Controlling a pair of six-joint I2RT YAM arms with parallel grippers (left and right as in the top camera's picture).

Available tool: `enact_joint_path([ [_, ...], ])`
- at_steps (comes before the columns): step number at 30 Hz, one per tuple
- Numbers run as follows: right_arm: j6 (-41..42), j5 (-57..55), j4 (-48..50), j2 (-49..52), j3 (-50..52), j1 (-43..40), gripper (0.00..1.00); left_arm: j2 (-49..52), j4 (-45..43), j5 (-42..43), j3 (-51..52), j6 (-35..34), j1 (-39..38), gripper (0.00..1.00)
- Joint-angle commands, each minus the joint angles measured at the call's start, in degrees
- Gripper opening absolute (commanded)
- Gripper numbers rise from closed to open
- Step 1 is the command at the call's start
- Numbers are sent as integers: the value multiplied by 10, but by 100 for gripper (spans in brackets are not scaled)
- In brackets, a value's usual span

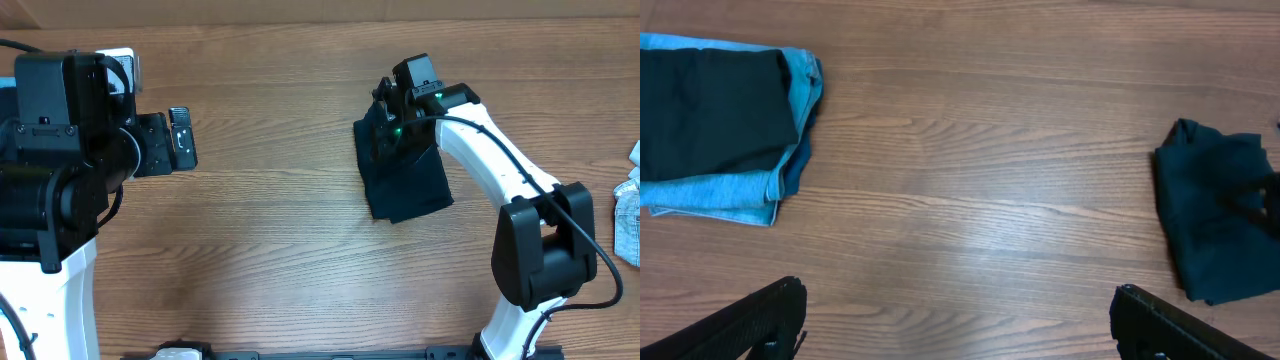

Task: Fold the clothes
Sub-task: 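Release the bundle and raise the right gripper away to the right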

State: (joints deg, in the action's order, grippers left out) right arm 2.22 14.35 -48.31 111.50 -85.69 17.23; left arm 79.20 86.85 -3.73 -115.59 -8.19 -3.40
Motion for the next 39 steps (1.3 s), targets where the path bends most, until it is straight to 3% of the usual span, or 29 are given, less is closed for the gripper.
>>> enact_joint_path([
  [1,-12,-55,85,16,43,-7,4,2,-1,-7,-2,5,-4,100],
  [3,-9,-55,133,39,59,-11,4,2,-1,-8,-2,5,-4,100],
  [10,-8,-56,148,90,58,-24,4,2,-1,-7,-2,5,-4,100],
  [19,-12,-51,44,26,-69,-49,7,2,-1,-7,-2,5,-4,100],
  [23,-12,-52,38,17,-80,-65,9,2,-1,-7,-2,5,-4,100],
  [34,-7,-7,15,105,-73,-102,9,2,-1,-7,-2,5,-4,100],
  [39,-8,-8,80,152,-73,-101,9,2,-1,-7,-2,5,-4,100],
])
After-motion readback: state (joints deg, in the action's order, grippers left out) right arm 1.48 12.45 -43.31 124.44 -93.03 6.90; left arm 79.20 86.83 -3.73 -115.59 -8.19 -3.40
